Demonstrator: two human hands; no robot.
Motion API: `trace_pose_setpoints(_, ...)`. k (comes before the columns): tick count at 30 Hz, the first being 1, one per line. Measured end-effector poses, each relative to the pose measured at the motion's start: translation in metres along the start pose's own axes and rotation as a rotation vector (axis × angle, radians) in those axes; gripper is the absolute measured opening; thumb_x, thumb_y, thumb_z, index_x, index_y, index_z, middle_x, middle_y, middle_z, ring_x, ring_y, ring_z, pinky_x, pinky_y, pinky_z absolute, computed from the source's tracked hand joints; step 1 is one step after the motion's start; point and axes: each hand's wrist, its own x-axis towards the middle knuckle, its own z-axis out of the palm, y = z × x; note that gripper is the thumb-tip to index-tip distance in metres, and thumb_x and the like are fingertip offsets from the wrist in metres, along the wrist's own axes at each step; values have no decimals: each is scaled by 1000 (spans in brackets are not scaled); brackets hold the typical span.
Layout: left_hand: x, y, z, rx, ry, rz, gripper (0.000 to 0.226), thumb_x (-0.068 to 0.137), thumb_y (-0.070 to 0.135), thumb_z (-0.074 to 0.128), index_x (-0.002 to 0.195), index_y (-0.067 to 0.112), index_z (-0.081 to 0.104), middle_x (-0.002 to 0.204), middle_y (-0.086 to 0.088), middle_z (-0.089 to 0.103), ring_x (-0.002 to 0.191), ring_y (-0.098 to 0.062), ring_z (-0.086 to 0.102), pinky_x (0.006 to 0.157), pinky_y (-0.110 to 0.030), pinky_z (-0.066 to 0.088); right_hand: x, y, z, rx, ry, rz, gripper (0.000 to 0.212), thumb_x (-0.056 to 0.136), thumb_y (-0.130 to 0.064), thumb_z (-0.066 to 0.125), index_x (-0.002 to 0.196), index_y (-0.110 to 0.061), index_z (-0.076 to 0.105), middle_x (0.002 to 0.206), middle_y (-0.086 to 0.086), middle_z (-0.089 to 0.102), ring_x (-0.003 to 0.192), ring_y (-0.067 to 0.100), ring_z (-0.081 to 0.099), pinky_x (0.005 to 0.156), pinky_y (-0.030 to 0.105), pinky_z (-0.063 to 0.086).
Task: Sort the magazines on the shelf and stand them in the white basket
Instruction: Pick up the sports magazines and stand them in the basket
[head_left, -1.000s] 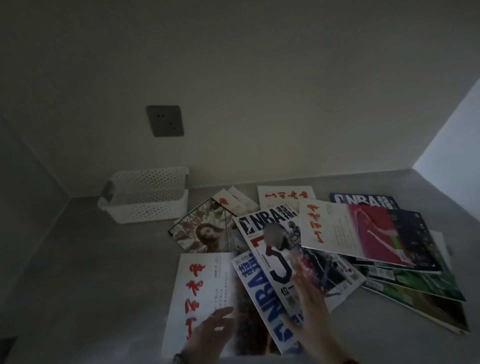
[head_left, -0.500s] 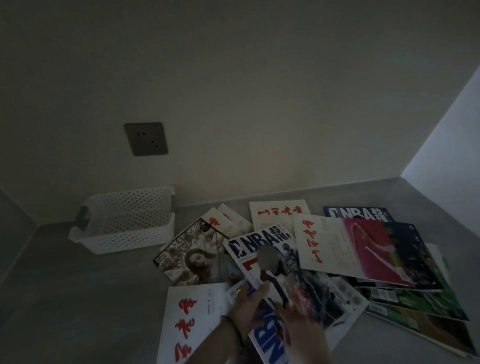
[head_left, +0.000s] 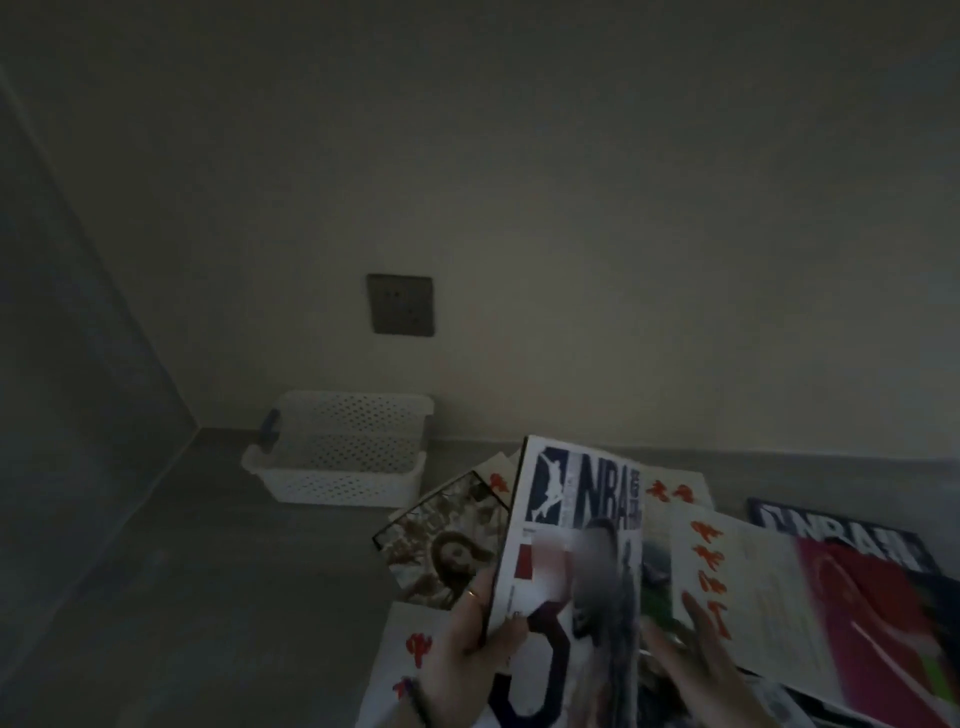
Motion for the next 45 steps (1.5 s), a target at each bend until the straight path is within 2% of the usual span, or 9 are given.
trace_pose_setpoints(7, 30, 129, -94, 119, -53, 143, 37, 87, 11, 50, 124, 13, 48, 116, 1, 69, 106, -17, 65, 82, -26, 56, 52, -83, 53, 47, -151, -133, 33, 76, -28, 66, 108, -21, 61, 103, -2, 71, 87, 16, 69, 71, 33, 57)
trace_pose_setpoints(9, 54, 149, -133, 294, 122, 176, 39, 86, 11, 51, 124, 6, 47, 122, -15, 63, 105, -23, 63, 84, -31, 56, 70, -121, 76, -45, -12, -304, 10, 85, -16, 61, 90, -9, 65, 86, 7, 73, 71, 18, 70, 58, 27, 59)
trace_pose_setpoints(14, 123, 167, -215, 592, 547, 178, 27, 90, 5, 50, 116, 0, 55, 108, -6, 59, 91, -17, 55, 77, -19, 50, 126, -188, 148, -211, 161, -564, 34, 89, -5, 54, 56, -6, 46, 55, 16, 50, 59, 33, 52, 74, 42, 53)
trace_pose_setpoints(16, 147, 162, -244, 630, 662, 109, 23, 88, 9, 55, 109, 0, 60, 102, -9, 62, 89, -17, 53, 70, -12, 47, 150, -200, 171, -249, 196, -599, 40, 89, -3, 52, 54, -8, 31, 51, 12, 29, 54, 25, 33, 61, 35, 39)
trace_pose_setpoints(20, 181, 137, -292, 615, 729, -34, 19, 84, 13, 61, 100, 2, 64, 102, -17, 66, 95, -30, 60, 91, -43, 51, 194, -197, 202, -359, 255, -588, 38, 88, -2, 51, 53, -11, 38, 47, 2, 34, 46, 14, 33, 42, 14, 31)
trace_pose_setpoints(25, 204, 95, -329, 537, 730, -111, 29, 82, 8, 64, 111, 3, 63, 115, -23, 65, 94, -30, 61, 79, -37, 54, 242, -169, 224, -396, 242, -471, 24, 85, -6, 56, 61, -1, 56, 55, 10, 52, 54, 16, 44, 41, 8, 31)
trace_pose_setpoints(29, 220, 67, -344, 576, 729, -160, 32, 79, 9, 67, 109, -2, 63, 114, -27, 65, 102, -38, 62, 93, -51, 50, 272, -149, 231, -355, 279, -392, 28, 82, -9, 63, 57, 2, 56, 53, 10, 45, 48, 16, 39, 53, 23, 29)
trace_pose_setpoints(34, 233, 45, -347, 675, 764, -202, 14, 76, 19, 71, 73, 5, 67, 94, -28, 70, 89, -37, 65, 81, -36, 52, 288, -129, 229, -303, 378, -320, 18, 75, -13, 72, 63, -1, 67, 56, 7, 57, 52, 15, 52, 58, 26, 45)
trace_pose_setpoints(45, 220, 45, -338, 539, 911, -199, 33, 73, 19, 75, 100, 6, 61, 102, -15, 65, 98, -28, 61, 87, -32, 48, 278, -134, 207, -270, 293, -222, 19, 82, -9, 63, 100, -6, 68, 94, 18, 72, 88, 28, 66, 76, 27, 51)
